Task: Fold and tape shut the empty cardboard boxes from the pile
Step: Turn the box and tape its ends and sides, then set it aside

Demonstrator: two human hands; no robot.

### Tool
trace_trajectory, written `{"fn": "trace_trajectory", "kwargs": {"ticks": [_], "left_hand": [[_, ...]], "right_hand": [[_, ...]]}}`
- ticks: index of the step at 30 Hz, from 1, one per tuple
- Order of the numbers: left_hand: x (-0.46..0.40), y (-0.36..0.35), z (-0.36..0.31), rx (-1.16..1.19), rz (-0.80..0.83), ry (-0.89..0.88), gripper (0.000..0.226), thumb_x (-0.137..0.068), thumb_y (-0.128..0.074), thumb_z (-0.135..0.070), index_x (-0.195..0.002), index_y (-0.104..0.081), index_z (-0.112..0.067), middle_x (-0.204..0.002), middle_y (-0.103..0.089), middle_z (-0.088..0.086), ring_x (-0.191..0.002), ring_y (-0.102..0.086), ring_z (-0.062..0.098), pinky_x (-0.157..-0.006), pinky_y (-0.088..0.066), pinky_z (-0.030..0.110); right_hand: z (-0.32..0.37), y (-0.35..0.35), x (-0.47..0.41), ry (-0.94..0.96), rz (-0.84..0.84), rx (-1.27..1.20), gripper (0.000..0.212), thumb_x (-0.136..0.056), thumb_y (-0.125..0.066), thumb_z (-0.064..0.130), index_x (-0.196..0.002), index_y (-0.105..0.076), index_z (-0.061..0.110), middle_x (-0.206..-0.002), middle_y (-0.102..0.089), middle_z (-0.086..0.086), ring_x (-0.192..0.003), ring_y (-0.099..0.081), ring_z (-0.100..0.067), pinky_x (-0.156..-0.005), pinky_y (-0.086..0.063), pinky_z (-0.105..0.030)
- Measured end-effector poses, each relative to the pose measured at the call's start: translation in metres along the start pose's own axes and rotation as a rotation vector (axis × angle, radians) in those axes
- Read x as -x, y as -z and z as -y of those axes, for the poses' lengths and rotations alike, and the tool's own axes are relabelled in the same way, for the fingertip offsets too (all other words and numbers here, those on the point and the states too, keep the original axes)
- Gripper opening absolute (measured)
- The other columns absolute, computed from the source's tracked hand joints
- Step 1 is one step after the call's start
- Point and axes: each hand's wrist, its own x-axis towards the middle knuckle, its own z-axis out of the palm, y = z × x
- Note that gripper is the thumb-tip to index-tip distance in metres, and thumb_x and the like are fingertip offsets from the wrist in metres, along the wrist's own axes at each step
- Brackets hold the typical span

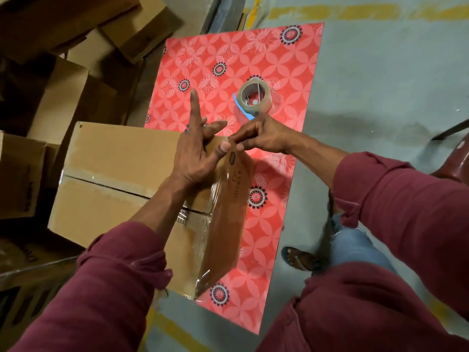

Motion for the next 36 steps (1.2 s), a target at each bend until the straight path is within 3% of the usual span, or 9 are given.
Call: {"fn": "trace_trajectory", "kwargs": {"ticks": [5, 7, 10, 14, 18, 21, 23, 28, 36], "left_hand": [[0.006, -0.002, -0.01, 0.061, -0.187, 0.049, 0.105, -0.096, -0.062, -0.058, -0.165, -0.006, -0.002, -0.15, -0.057, 0.014, -0.149, -0.043, 0.014, -0.114, -0.037, 0.021], [0.013, 0.002, -0.019, 0.016, -0.343, 0.099, 0.083, -0.097, -0.071, -0.038, -0.161, -0.03, -0.005, -0.15, -0.058, 0.011, -0.143, -0.05, 0.009, -0.102, -0.05, 0.026], [0.046, 0.015, -0.026, -0.124, -0.597, 0.117, 0.038, -0.098, -0.072, -0.027, -0.129, -0.069, -0.006, -0.129, -0.071, 0.005, -0.129, -0.063, 0.018, -0.106, -0.052, 0.042], [0.151, 0.031, -0.041, -0.229, -0.79, 0.212, 0.023, -0.101, -0.067, -0.023, -0.113, -0.076, -0.005, -0.116, -0.075, 0.004, -0.126, -0.064, 0.025, -0.106, -0.05, 0.037], [0.261, 0.037, -0.042, -0.202, -0.733, 0.261, 0.041, -0.1, -0.067, -0.036, -0.123, -0.072, -0.002, -0.127, -0.072, 0.006, -0.134, -0.059, 0.029, -0.108, -0.05, 0.047], [0.307, 0.032, -0.038, -0.132, -0.407, 0.17, 0.102, -0.079, -0.071, -0.075, -0.147, -0.054, -0.001, -0.155, -0.051, 0.013, -0.154, -0.034, 0.034, -0.124, -0.032, 0.05], [0.32, 0.028, -0.032, -0.171, -0.22, 0.117, 0.124, -0.063, -0.075, -0.082, -0.155, -0.043, -0.005, -0.166, -0.034, 0.015, -0.159, -0.018, 0.037, -0.127, -0.022, 0.057], [0.32, 0.025, 0.006, -0.441, -0.086, -0.006, 0.119, -0.066, -0.078, -0.08, -0.159, -0.041, -0.015, -0.17, -0.026, 0.014, -0.159, -0.015, 0.038, -0.124, -0.023, 0.063], [0.309, 0.003, -0.004, -0.582, -0.22, 0.011, 0.105, -0.075, -0.075, -0.071, -0.157, -0.044, -0.014, -0.168, -0.032, 0.01, -0.159, -0.022, 0.031, -0.123, -0.022, 0.062]], "right_hand": [[-0.022, -0.014, 0.009, -0.067, -0.178, 0.067, 0.041, -0.088, -0.054, -0.018, -0.119, -0.075, 0.0, -0.109, -0.077, -0.011, -0.098, -0.075, -0.016, -0.088, -0.063, -0.043], [-0.024, -0.029, 0.017, -0.024, -0.314, 0.132, 0.042, -0.086, -0.057, -0.01, -0.123, -0.073, 0.002, -0.114, -0.076, -0.008, -0.095, -0.071, 0.001, -0.091, -0.061, -0.039], [-0.009, -0.057, 0.045, 0.058, -0.554, 0.28, 0.042, -0.091, -0.065, 0.001, -0.13, -0.071, 0.014, -0.124, -0.072, 0.002, -0.102, -0.068, 0.007, -0.087, -0.061, -0.027], [0.026, -0.103, 0.098, 0.152, -0.722, 0.369, 0.034, -0.097, -0.065, 0.014, -0.129, -0.069, 0.024, -0.105, -0.076, 0.007, -0.086, -0.071, -0.001, -0.076, -0.055, -0.015], [0.033, -0.146, 0.142, 0.116, -0.457, 0.309, 0.025, -0.095, -0.072, 0.013, -0.113, -0.072, 0.031, -0.093, -0.076, 0.018, -0.08, -0.072, -0.004, -0.076, -0.058, -0.024], [0.016, -0.164, 0.159, 0.119, -0.259, 0.396, 0.021, -0.093, -0.076, 0.011, -0.105, -0.076, 0.029, -0.094, -0.076, 0.019, -0.08, -0.073, -0.007, -0.073, -0.06, -0.03], [0.005, -0.171, 0.164, 0.123, -0.146, 0.47, 0.025, -0.089, -0.079, 0.011, -0.104, -0.076, 0.031, -0.09, -0.076, 0.019, -0.078, -0.073, -0.005, -0.07, -0.061, -0.032], [-0.009, -0.19, 0.156, 0.091, 0.116, 0.712, 0.027, -0.08, -0.068, 0.036, -0.103, -0.077, 0.026, -0.09, -0.077, 0.018, -0.085, -0.073, 0.001, -0.076, -0.061, -0.037], [-0.004, -0.208, 0.149, 0.106, 0.164, 0.866, 0.037, -0.072, -0.063, 0.045, -0.1, -0.078, 0.025, -0.092, -0.072, 0.023, -0.08, -0.058, 0.007, -0.074, -0.056, -0.028]]}}
